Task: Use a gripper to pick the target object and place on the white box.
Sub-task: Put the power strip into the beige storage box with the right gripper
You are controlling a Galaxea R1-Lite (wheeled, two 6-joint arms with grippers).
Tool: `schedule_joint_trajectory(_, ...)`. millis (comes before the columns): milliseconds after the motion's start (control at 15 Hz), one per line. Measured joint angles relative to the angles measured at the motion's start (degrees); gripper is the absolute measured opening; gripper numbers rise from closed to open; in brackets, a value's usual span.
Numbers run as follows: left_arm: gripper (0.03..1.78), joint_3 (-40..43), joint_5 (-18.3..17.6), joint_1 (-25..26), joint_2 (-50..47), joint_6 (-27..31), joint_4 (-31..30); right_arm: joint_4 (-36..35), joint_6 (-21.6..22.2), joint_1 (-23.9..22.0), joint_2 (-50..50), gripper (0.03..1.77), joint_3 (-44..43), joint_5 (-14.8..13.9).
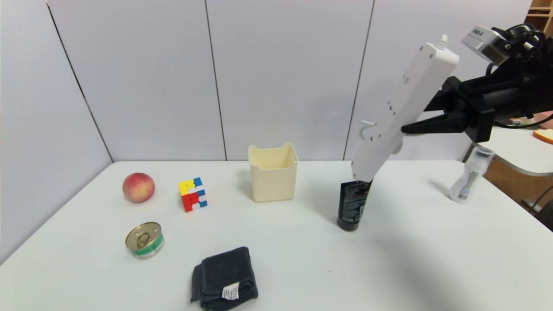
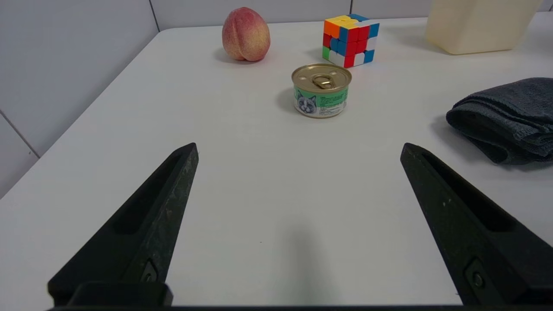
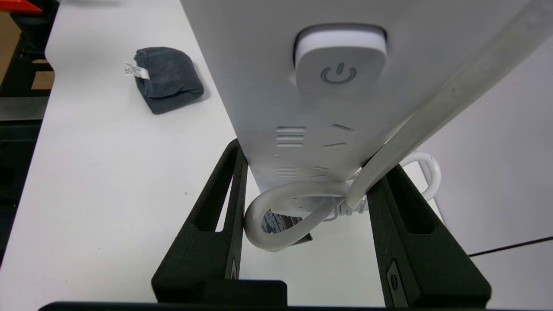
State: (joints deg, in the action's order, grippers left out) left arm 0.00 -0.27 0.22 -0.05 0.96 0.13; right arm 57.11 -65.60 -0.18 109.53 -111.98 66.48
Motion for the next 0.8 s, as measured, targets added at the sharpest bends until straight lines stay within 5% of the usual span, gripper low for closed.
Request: schedule_joint_trajectory(800,1.69,0.0,0.0,0.0,0.0,0.0,0.0,0.4,0.2,7.0,-0.4,0.83,0.1,-0.1)
